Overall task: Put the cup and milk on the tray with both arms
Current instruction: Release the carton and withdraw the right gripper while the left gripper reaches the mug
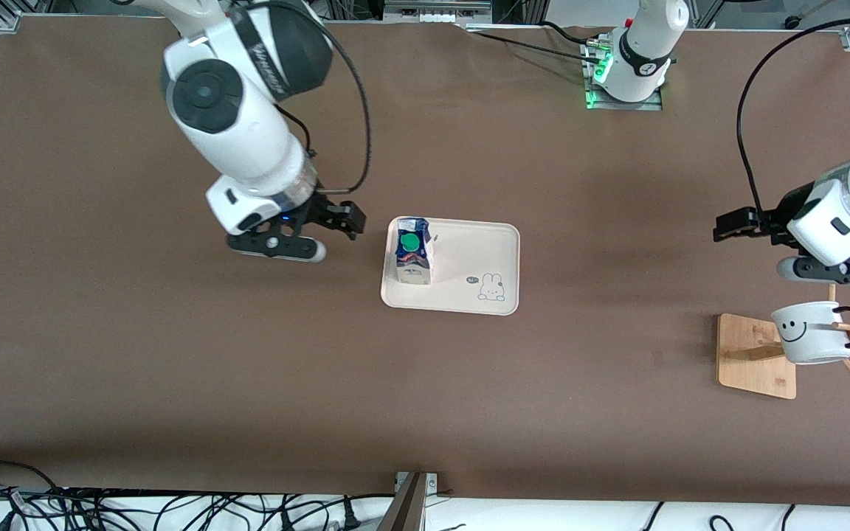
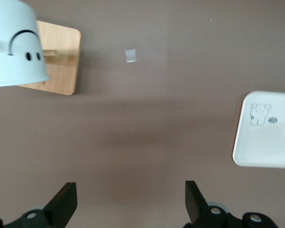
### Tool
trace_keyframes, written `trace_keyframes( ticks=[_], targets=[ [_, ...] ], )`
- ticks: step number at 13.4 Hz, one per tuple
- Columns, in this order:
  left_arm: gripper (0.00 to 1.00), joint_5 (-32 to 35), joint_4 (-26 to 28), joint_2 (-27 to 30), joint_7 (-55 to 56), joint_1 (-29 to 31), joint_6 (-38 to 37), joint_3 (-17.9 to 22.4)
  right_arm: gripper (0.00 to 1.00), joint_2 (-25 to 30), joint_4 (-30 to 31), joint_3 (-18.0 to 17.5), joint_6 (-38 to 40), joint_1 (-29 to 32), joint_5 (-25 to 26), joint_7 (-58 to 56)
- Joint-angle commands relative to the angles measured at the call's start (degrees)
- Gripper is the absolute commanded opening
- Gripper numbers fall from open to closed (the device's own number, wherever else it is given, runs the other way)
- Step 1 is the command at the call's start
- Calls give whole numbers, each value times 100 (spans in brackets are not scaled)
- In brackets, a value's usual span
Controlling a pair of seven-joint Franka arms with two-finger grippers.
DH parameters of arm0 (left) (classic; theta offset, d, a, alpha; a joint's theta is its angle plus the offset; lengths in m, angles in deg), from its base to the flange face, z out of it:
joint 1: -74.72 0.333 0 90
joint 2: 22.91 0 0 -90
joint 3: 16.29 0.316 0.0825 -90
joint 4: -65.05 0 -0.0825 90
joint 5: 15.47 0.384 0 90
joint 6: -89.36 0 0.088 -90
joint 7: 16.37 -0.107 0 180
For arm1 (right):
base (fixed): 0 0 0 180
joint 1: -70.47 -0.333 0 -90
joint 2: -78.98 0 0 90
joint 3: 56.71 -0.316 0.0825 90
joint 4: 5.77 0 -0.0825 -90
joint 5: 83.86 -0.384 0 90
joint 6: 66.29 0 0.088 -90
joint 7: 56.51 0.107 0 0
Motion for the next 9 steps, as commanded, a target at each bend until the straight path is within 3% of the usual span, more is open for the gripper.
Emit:
trace_keyframes(
  ticks=[1, 3, 5, 7, 9],
  targets=[
    [100, -10, 459, 174, 721, 89, 654, 11, 100, 625, 603, 115, 245, 375, -252, -886],
    [100, -1, 985, 306, 767, 263, 1601, 11, 100, 1082, 980, 62, 578, 892, -182, -1730],
    [100, -36, 1880, 622, 828, 466, 2647, -6, 100, 1635, 1534, 10, 606, 1271, 2, -2171],
    [100, -45, 2646, 886, 898, 563, 3913, 2, 100, 2058, 1974, -349, 528, 1867, 484, -2541],
    [100, -80, 3192, 1193, 1204, 791, 4365, -15, 100, 2444, 2378, -910, 484, 2648, 609, -2987]
  ],
)
